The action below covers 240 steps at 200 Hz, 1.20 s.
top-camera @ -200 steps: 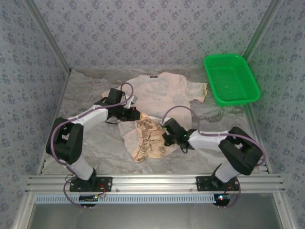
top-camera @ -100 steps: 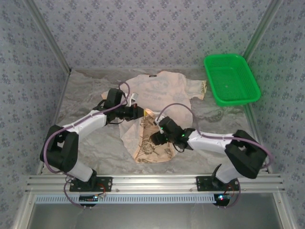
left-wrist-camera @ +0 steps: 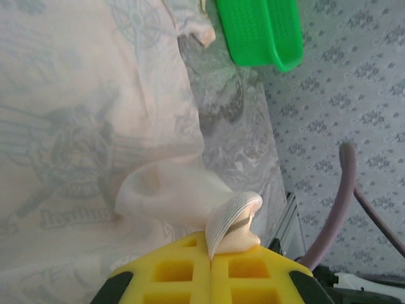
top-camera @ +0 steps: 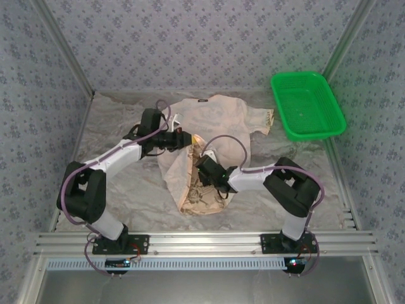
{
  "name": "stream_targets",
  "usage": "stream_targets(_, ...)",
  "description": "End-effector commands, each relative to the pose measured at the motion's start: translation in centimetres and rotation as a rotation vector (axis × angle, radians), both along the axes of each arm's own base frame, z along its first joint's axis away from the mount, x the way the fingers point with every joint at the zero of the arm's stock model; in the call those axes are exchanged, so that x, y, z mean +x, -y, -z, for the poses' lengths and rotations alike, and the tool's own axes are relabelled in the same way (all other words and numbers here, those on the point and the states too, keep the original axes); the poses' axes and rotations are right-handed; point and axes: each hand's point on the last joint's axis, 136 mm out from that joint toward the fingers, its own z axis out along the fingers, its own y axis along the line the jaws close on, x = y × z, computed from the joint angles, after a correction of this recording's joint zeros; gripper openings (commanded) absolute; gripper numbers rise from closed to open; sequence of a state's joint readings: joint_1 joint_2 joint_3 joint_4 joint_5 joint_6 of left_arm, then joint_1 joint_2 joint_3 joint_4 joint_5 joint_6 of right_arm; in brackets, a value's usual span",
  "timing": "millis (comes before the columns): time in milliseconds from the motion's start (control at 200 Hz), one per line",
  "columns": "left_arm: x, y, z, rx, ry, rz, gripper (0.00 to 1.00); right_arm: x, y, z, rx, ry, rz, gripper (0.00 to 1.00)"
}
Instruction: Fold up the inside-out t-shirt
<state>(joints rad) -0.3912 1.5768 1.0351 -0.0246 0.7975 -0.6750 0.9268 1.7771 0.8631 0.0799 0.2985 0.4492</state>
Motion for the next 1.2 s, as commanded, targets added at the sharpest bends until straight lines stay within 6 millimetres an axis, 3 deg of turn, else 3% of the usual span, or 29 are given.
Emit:
stream_targets(0, 1.8, -1.4, -1.7, -0.014, 0.023, -0.053, 0.0, -1.0, 0.9, -0.2, -0.027, -0.02, -0.129, 0.1)
stream_targets(120, 2.1, -2.8, -0.9, 0.043, 0.005, -0.091, 0.0, 0.3, 2.1, -5.4, 0.037, 0.084, -0.299, 0.0)
stream_targets(225, 3.2, -4.6, -0.3, 0.043, -0.018, -0.155, 0.0, 0.3, 3.3, -11.1, 0.128, 0.183, -0.462, 0.0)
stream_targets(300, 4.0, -7.1, 0.6, 0.037, -0.043, -0.234, 0.0, 0.3, 4.6, -14.9, 0.164, 0.246, -0.533, 0.0)
stream_targets(370, 4.2, -10.2, 2.8, 0.085, -0.091, -0.327, 0.0, -0.3, 5.5, -17.5, 0.188, 0.266, -0.572, 0.0)
stream_targets(420, 4.0, -12.3, 4.6, 0.13, -0.122, -0.387, 0.0, -0.8, 6.4, -17.4, 0.178, 0.244, -0.571, 0.0)
stream_targets(450, 3.7, -13.3, 5.8, 0.158, -0.143, -0.414, 0.05, -1.1, 6.8, -16.7, 0.169, 0.223, -0.567, 0.0)
stream_targets(550, 1.9, -14.4, 9.7, 0.229, -0.211, -0.424, 0.31, -2.5, 8.3, -11.1, 0.14, 0.086, -0.539, 0.0)
stream_targets(600, 0.8, -14.0, 10.8, 0.224, -0.243, -0.391, 0.4, -3.1, 8.8, -8.6, 0.133, 0.011, -0.516, 0.0)
stream_targets(625, 0.3, -13.9, 11.2, 0.232, -0.255, -0.374, 0.41, -3.3, 8.8, -8.4, 0.119, -0.009, -0.515, 0.0)
stream_targets(715, -1.5, -13.5, 11.6, 0.329, -0.245, -0.305, 0.43, -3.4, 8.3, -9.1, 0.12, 0.041, -0.551, 0.0)
stream_targets(795, -2.1, -12.2, 9.7, 0.425, -0.15, -0.212, 0.43, -3.0, 8.2, -10.5, 0.156, 0.087, -0.573, 0.0)
stream_targets(910, -2.8, -7.7, 5.8, 0.474, 0.068, -0.028, 0.44, -2.4, 7.5, -12.9, 0.173, 0.155, -0.641, 0.0)
stream_targets(1024, -4.3, -1.6, 2.1, 0.374, 0.289, 0.21, 0.44, -1.7, 6.8, -15.4, 0.188, 0.219, -0.705, 0.0)
stream_targets(1104, -5.0, 1.0, 1.7, 0.379, 0.421, 0.334, 0.45, -0.9, 6.7, -16.8, 0.212, 0.259, -0.712, 0.0)
stream_targets(1194, -4.6, 2.5, 2.1, 0.382, 0.514, 0.409, 0.45, 0.2, 6.8, -18.2, 0.24, 0.298, -0.705, 0.0)
